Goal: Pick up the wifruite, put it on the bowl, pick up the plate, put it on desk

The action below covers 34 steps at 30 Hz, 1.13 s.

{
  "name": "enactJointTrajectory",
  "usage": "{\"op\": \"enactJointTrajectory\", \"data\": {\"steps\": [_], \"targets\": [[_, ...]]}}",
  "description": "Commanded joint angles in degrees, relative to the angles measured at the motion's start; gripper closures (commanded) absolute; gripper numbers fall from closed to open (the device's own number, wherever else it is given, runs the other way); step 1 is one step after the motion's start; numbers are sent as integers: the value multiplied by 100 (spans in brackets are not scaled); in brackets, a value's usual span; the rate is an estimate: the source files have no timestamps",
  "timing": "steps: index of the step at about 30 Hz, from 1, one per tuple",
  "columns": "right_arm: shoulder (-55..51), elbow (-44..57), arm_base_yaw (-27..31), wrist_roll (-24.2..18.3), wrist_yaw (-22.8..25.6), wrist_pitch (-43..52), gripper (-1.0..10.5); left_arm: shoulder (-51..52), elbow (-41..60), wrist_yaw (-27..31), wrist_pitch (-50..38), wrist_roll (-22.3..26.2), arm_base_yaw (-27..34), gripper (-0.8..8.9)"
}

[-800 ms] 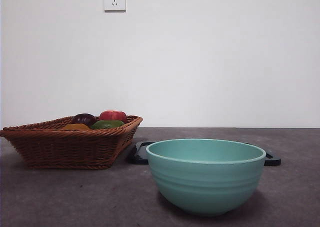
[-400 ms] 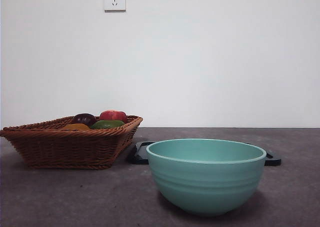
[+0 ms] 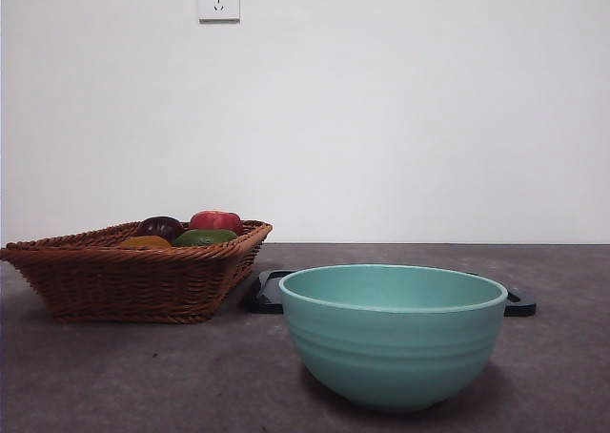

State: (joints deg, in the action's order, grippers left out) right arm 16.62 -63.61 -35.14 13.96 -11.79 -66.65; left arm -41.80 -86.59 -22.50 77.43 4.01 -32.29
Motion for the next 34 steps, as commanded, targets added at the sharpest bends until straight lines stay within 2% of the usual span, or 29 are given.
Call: {"op": "enactJointTrajectory", "data": {"steps": [1,19,22,25,27,30,34], "targets": [[9,-90,-31,39,20,61,937,-15,-79,-20,-59,90,-39,804],[9,-90,-31,39,20,61,937,-15,-72,-20,-68,90,15,804],[9,-90,-31,39,20,59,937,-15,-63,-20,-68,90,247,804],[9,-90,-31,42,20,61,937,-15,26,-20,-35,114,728,804],[9,-90,-31,39,22,61,937,22,240,-20,-170,-48,1088,804],[9,-90,-31,42,20,61,937,249,1021,-4,-1005,-83,1600,804],[9,-90,-31,39,20,61,937,944,2924,-2,-3329,-114,2186,804]]}}
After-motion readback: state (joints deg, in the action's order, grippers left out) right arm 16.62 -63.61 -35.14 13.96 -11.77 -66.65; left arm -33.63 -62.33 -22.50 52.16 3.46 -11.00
